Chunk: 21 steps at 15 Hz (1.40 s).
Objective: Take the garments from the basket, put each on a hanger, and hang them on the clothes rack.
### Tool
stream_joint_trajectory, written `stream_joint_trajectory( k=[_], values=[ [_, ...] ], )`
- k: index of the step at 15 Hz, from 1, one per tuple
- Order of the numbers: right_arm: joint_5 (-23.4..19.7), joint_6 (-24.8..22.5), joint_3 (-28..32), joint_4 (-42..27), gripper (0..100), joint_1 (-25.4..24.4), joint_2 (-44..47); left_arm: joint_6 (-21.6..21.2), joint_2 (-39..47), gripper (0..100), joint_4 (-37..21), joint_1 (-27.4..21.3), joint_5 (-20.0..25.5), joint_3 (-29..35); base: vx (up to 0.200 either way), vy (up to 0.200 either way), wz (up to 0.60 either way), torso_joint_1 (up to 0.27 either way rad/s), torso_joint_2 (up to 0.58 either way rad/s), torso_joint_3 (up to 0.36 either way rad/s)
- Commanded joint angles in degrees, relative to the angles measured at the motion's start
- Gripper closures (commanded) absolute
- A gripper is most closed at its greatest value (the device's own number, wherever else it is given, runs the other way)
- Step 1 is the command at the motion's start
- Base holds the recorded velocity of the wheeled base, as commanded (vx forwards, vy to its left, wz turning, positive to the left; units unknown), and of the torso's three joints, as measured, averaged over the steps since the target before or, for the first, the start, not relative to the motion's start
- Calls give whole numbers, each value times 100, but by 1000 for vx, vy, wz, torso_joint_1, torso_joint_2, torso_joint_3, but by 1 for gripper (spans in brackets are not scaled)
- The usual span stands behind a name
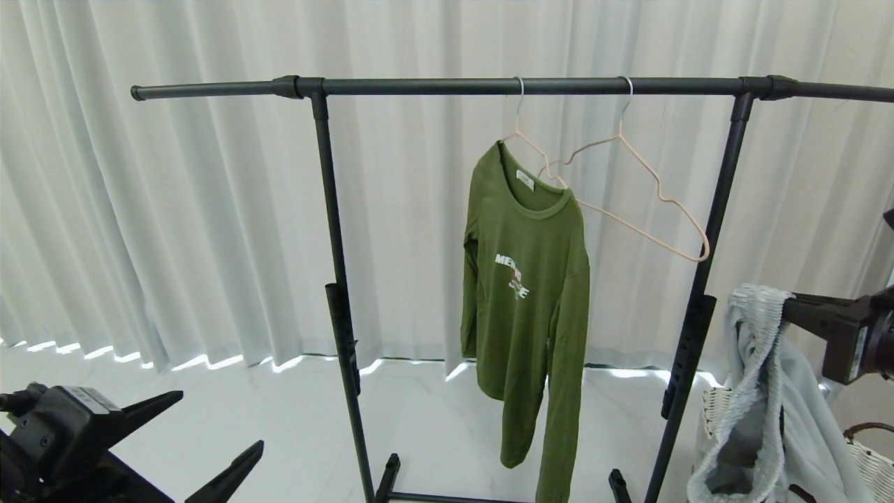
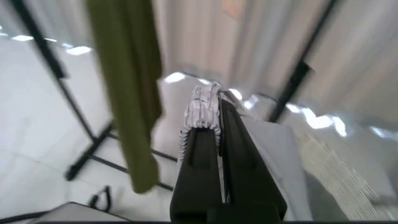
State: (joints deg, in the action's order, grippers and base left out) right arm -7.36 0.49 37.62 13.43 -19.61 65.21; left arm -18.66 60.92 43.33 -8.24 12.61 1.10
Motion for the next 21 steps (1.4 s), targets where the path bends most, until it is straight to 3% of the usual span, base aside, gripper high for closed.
stream_joint_trajectory(
  k=[1,4,6,11,15,19,21],
  values=[
    [-20,13,88,195,100,-262,185,276,52,0,9,-784,260,303,0,0,0,0,0,0],
    [-72,479,114,836,100,-543,431,926,544,0,-8,-2182,181,1297,0,0,0,0,0,0],
    [-72,795,70,1179,100,-614,467,1154,1370,0,0,-3008,-12,1982,0,0,0,0,0,0],
    [-81,1085,35,1408,100,-710,405,2411,3524,0,0,-4036,-215,3801,0,0,0,0,0,0],
    [-81,1190,-88,2023,100,-1097,458,2499,4596,0,115,-4370,-223,4531,0,0,0,0,0,0],
    [-81,1419,-79,2076,100,-1343,458,2446,4833,0,800,-4493,-215,4223,0,0,0,0,0,0],
    [-81,1489,-71,2076,100,-1449,467,2446,4842,0,879,-4493,-223,4171,0,0,0,0,0,0]
  ],
)
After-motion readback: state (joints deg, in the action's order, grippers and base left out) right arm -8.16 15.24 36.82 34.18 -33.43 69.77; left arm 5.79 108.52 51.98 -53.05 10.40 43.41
